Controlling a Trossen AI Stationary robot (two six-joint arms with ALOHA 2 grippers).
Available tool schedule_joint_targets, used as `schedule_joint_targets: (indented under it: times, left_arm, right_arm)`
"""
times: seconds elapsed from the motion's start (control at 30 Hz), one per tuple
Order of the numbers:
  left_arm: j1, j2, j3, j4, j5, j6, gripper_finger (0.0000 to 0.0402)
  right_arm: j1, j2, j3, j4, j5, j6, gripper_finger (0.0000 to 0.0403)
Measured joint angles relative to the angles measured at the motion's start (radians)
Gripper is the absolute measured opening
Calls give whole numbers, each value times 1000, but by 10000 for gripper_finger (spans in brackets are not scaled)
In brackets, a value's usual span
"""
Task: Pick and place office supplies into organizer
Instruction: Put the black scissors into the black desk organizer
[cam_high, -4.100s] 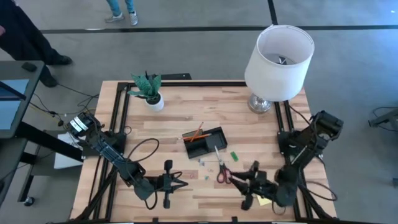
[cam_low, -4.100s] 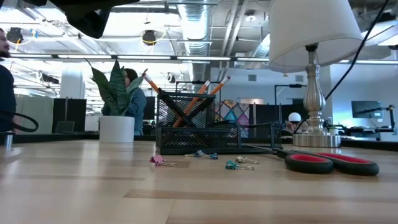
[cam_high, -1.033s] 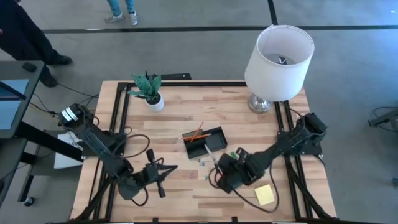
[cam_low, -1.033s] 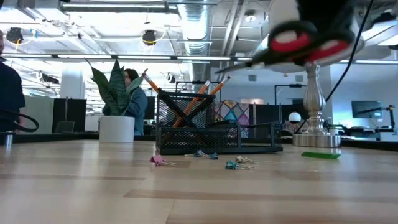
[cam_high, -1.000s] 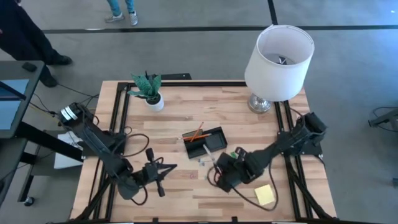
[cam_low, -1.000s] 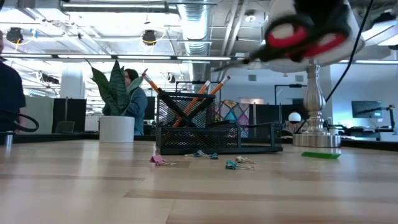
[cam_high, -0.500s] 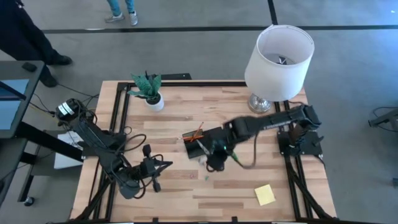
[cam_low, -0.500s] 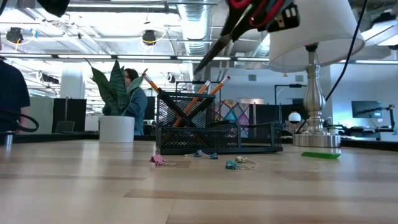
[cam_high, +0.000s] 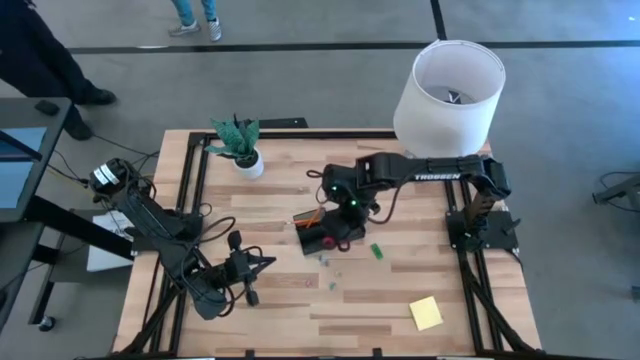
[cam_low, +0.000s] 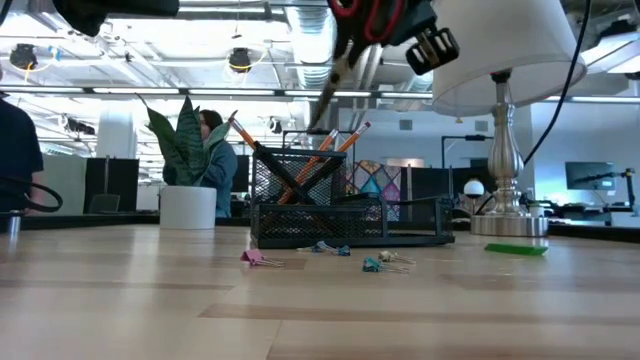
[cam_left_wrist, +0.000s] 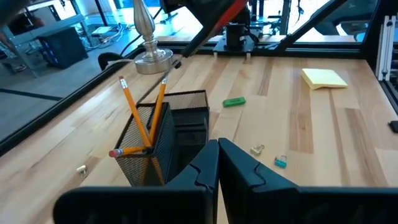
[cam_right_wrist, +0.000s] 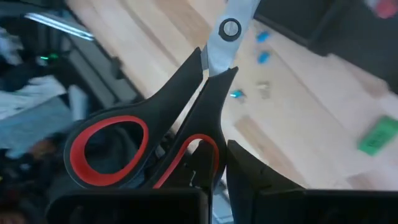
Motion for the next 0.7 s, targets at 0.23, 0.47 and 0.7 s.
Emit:
schedule_joint_targets:
  times: [0.23,0.47,0.7]
  left_arm:
    - [0,0,0,-18,0,-12,0]
    - [0,0,0,-60,-1,-92,0]
    - [0,0,0,-65,24,-117,0]
  right_arm:
    - [13,0,-1,46,-17,45,16]
    - [55,6,-46,115,-19,65,16]
    - [38,86,-47,163,-81,62,16]
